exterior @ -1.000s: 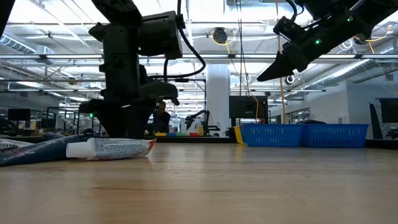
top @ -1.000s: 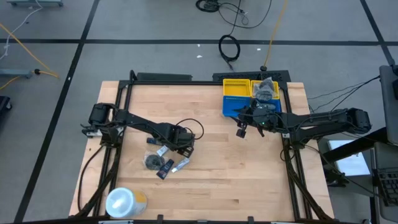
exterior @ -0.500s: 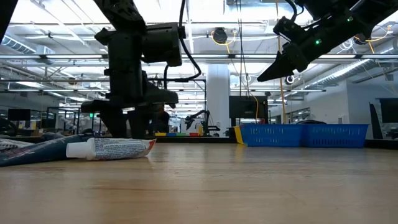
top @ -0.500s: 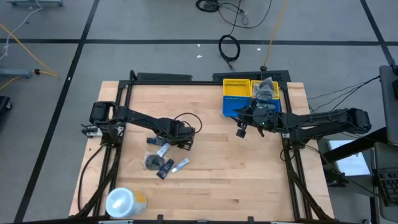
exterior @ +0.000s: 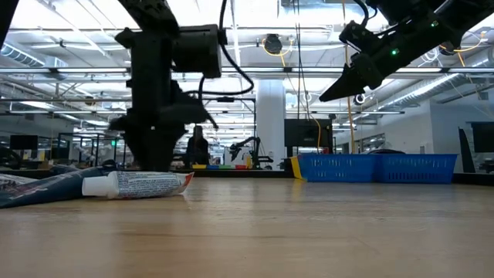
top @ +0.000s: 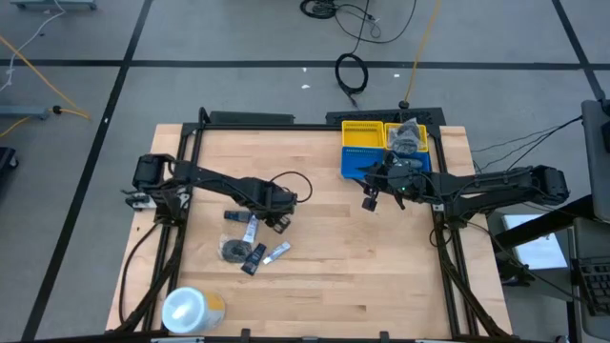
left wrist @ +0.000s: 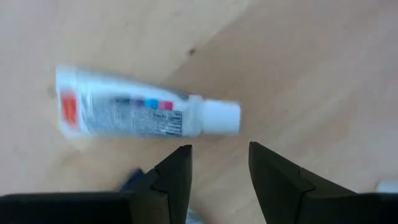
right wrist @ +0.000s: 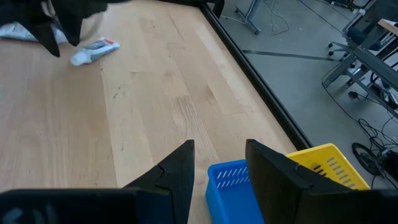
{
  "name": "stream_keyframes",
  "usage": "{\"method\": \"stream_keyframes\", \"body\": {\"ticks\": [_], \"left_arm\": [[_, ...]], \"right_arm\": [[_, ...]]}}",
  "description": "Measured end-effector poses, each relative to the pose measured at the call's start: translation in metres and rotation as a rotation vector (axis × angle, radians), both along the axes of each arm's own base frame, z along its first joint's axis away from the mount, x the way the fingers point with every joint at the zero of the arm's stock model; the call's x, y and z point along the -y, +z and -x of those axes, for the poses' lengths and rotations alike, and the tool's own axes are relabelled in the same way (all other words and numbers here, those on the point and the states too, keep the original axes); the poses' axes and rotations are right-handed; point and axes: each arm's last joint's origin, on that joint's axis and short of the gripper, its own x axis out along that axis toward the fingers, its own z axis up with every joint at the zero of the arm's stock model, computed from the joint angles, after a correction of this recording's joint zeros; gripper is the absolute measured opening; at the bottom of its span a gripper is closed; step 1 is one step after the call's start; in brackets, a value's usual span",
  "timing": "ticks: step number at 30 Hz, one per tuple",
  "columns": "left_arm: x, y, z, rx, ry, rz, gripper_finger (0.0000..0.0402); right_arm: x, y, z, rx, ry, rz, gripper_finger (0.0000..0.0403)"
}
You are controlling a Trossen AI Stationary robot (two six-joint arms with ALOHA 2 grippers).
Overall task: Pick & Place Travel size toiletries
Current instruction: Put the white toothpaste into the left blue basket
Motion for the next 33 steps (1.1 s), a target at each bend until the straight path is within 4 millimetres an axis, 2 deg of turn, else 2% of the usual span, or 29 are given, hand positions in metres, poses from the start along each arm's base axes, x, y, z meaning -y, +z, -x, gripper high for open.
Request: {"method": "stream_keyframes", "body": {"ticks": [3, 9, 17, 25, 33], "left_arm": [[-0.001, 0.007, 0.001, 0.005, -0.192, -0.059, 0.0157], [-0.005, 0.019, 0.003, 0.005, -0.445, -0.217, 0.0157], [-0.005, 0.019, 0.001, -0.006, -0.697, -0.242, 0.0157], [-0.006, 0.015, -0.009, 0.053, -0.831, -0.244, 0.0157], [-0.016, 0.010, -0.008, 0.036, -0.833, -0.204, 0.0157]], "right_arm": [[0.000, 0.000, 0.000, 0.001, 0.000, 0.000, 0.0134], [0.000, 0.000, 0.000, 0.002, 0.000, 0.000, 0.0134], [0.000, 0.000, 0.000, 0.001, 0.000, 0.000, 0.0134], [0.000, 0.000, 0.000, 0.002, 0.000, 0.000, 0.0134], [0.000, 0.000, 0.000, 0.002, 0.000, 0.000, 0.0134]]}}
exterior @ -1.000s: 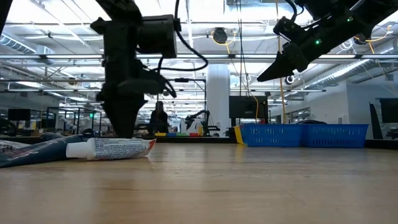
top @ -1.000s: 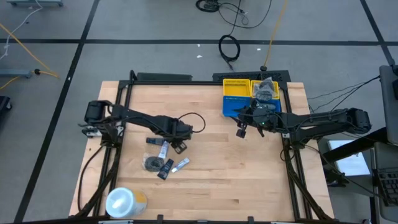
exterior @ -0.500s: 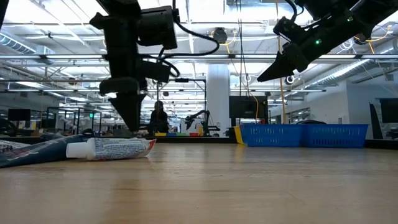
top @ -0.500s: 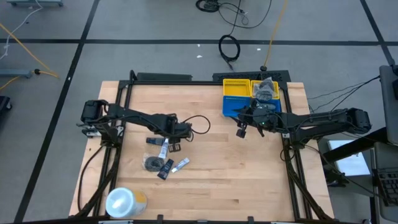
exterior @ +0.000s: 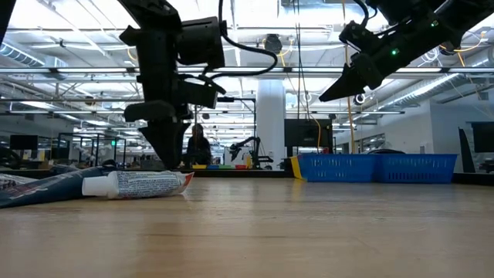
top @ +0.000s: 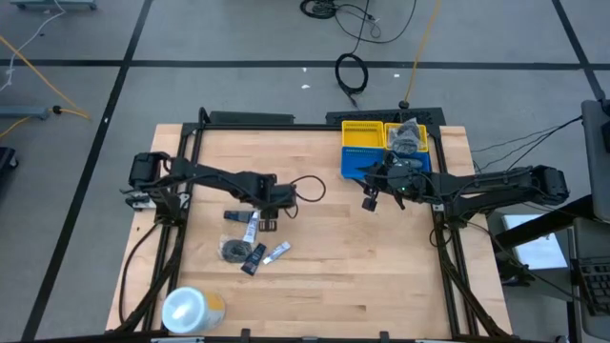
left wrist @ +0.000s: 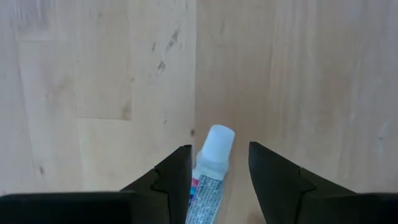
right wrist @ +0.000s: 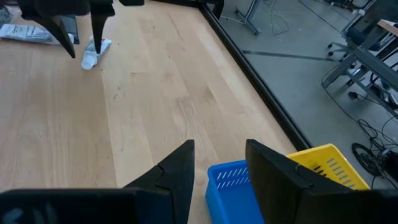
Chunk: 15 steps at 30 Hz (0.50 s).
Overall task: Pick & Place Travel size toiletries
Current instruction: Put the white toothpaste into the left blue basket
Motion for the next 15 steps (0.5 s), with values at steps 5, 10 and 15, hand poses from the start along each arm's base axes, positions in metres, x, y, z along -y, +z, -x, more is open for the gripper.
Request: {"method": "stream_keyframes", "body": {"ticks": [5, 10, 15], "left_arm": [[-0.006, -0.001, 0.000, -0.003, -0.017, 0.030, 0.0157], [-0.011, -0.006, -0.002, -0.006, -0.038, 0.065, 0.0157], [-0.016, -0.013, -0.003, -0.027, -0.041, 0.078, 0.0157]], "right_arm": [[0.000, 0.000, 0.000, 0.000, 0.000, 0.000, 0.0134], [0.000, 0.000, 0.000, 0.001, 0.000, 0.000, 0.0134], [0.000, 0.000, 0.000, 0.000, 0.000, 0.000, 0.0134]]}}
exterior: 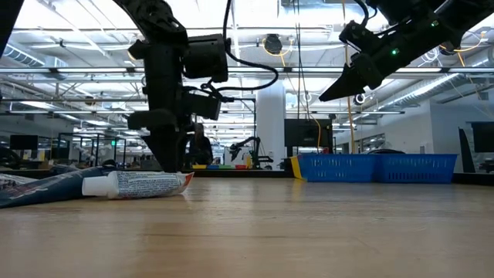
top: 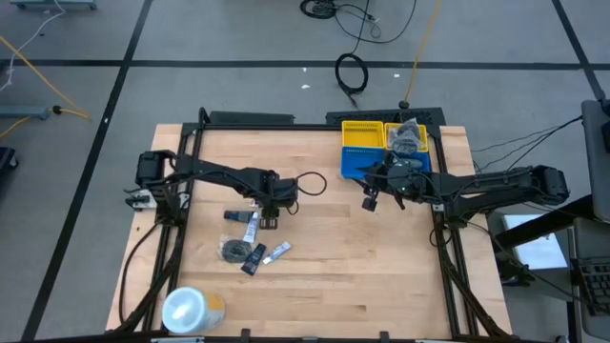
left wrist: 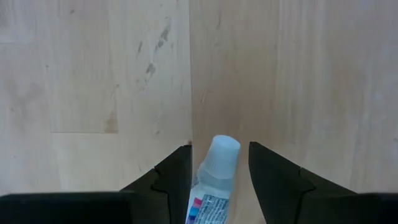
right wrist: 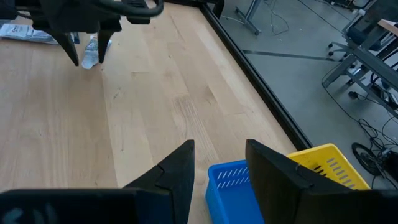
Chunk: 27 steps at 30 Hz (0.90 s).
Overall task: Pick & Place Travel size toiletries
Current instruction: Put the white toothpaste into the left blue basket
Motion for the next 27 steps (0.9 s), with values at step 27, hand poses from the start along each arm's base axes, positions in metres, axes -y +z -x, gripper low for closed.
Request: {"method": "stream_keyframes", "body": {"ticks": [27], "left_arm": [[-0.006, -0.008, -0.006, 0.030, 0.000, 0.012, 0.0048]], "right_arm": [[0.000, 0.000, 0.000, 0.000, 0.000, 0.000, 0.0134]]}}
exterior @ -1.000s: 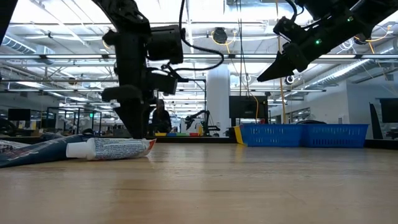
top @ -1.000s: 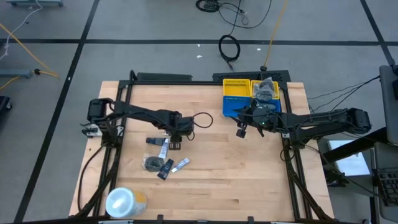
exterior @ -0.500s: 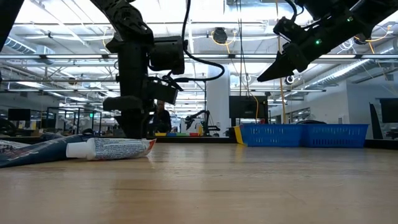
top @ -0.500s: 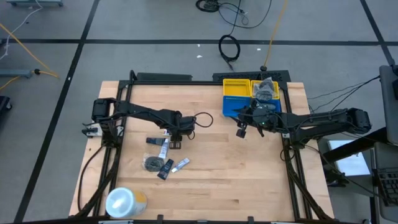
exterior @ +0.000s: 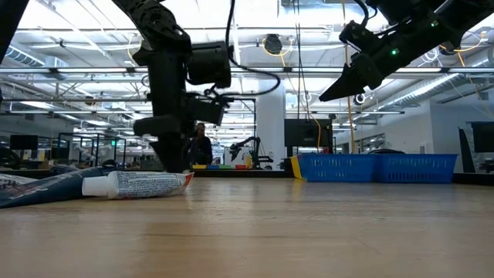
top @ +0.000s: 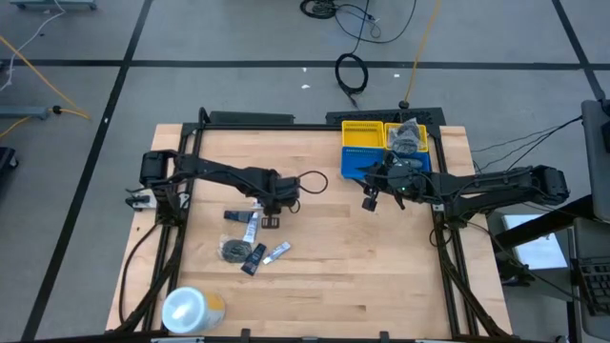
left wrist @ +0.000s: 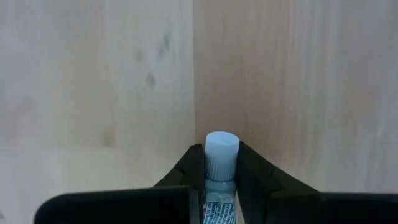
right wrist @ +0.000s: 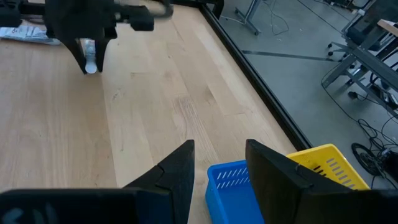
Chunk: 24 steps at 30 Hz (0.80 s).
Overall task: Pick & Place Travel size toiletries
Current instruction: Put the white toothpaste into the left blue basket
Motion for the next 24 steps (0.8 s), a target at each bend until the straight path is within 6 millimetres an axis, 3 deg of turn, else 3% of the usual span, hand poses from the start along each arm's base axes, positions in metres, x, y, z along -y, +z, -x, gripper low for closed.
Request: {"method": "stream_keyframes", "body": {"ticks": [6, 17, 24], "left_arm": [[-0.001, 0.031, -0.010, 0.161, -0.013, -0.023, 0.0045], [-0.003, 0.122, -0.029, 0.743, -0.134, -0.149, 0.0050], [-0.003, 0.152, -0.036, 1.023, -0.168, -0.182, 0.0053]], "right_arm": [[0.000, 0.000, 0.000, 0.003, 0.000, 0.000, 0.0134], [0.000, 0.002, -0.001, 0.022, 0.001, -0.002, 0.0134], [-0.001, 0.012, -0.007, 0.160, 0.055, -0.032, 0.0134]]}}
